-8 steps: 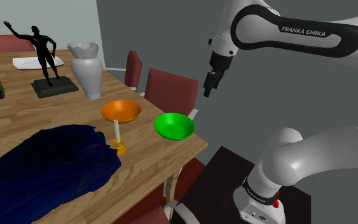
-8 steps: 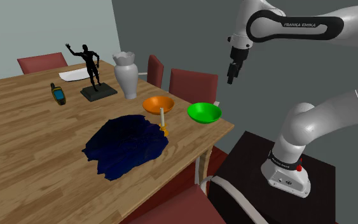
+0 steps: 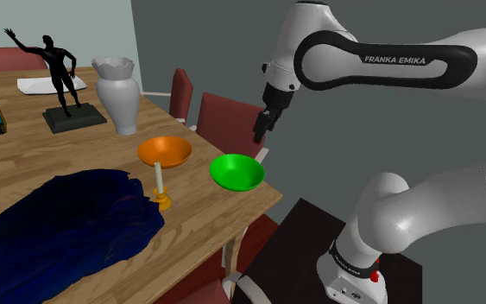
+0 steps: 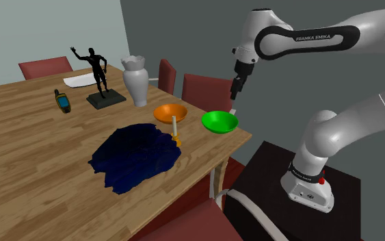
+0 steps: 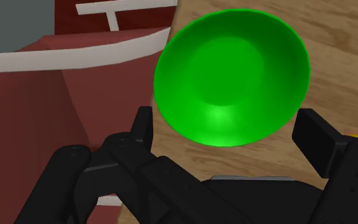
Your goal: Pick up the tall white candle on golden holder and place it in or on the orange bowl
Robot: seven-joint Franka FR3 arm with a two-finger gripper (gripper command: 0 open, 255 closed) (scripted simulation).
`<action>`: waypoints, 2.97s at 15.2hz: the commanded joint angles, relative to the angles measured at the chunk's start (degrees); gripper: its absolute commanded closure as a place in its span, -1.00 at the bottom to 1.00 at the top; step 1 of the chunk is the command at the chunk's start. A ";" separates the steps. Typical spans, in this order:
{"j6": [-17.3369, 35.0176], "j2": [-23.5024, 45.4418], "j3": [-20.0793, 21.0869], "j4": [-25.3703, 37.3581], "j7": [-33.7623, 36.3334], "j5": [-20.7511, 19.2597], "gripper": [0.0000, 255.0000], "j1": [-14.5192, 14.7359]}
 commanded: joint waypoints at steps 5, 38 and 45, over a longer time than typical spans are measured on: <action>11.50 5.04 4.65 -1.84 3.29 3.05 -1.00 3.11; 45.86 35.77 22.19 7.01 21.31 -7.19 -1.00 4.19; 45.77 35.75 22.29 7.06 21.54 -7.28 1.00 4.23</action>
